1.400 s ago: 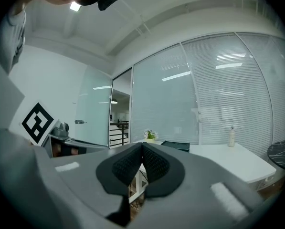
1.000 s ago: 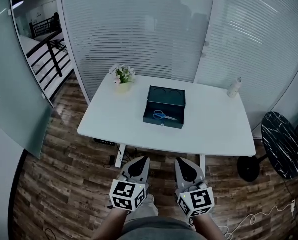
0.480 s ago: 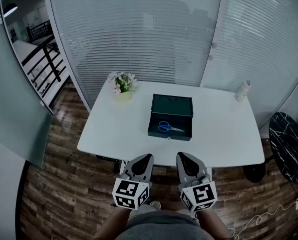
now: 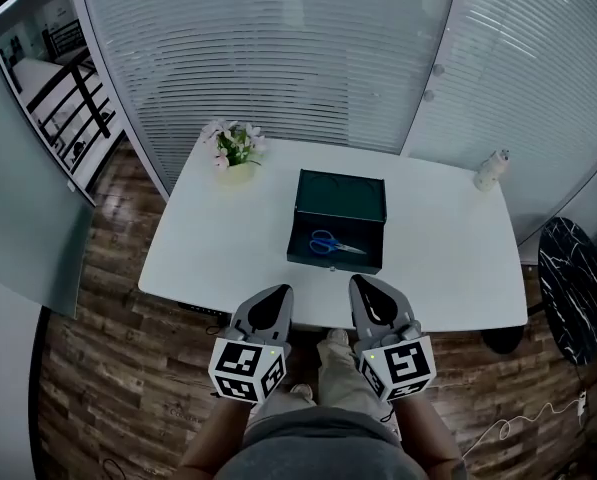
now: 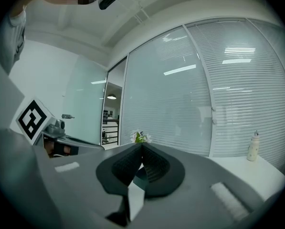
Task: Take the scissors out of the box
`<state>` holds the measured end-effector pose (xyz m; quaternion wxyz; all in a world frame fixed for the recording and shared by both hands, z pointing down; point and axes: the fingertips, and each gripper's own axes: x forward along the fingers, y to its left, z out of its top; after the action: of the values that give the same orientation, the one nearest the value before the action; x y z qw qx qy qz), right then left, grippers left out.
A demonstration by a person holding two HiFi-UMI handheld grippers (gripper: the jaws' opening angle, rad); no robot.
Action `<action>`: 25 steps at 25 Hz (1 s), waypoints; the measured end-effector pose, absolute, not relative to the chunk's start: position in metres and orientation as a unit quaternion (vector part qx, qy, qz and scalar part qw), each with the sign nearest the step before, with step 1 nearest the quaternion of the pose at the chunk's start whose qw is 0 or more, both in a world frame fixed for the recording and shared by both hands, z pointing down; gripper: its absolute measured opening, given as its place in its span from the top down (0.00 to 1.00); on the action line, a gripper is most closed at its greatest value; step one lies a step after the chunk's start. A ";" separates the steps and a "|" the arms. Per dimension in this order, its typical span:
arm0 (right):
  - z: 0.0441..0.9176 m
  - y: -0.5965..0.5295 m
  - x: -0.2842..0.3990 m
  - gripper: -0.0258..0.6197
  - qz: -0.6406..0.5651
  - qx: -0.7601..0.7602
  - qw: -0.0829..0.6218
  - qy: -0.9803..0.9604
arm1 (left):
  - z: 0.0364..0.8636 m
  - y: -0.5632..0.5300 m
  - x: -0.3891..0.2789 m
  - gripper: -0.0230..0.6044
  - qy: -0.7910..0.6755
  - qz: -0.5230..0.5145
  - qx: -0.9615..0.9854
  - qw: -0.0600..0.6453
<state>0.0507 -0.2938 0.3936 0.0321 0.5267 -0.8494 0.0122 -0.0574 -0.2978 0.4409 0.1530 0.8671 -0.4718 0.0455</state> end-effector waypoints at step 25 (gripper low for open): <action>0.491 -0.475 0.047 0.95 0.024 0.378 0.203 -0.903 | 0.492 -0.408 -0.058 0.96 -0.536 0.064 0.818 0.199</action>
<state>0.0474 -0.4753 0.4912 0.2030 0.3780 -0.9030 0.0245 -0.0576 -0.4077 0.4920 0.1986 0.8180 -0.5360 0.0636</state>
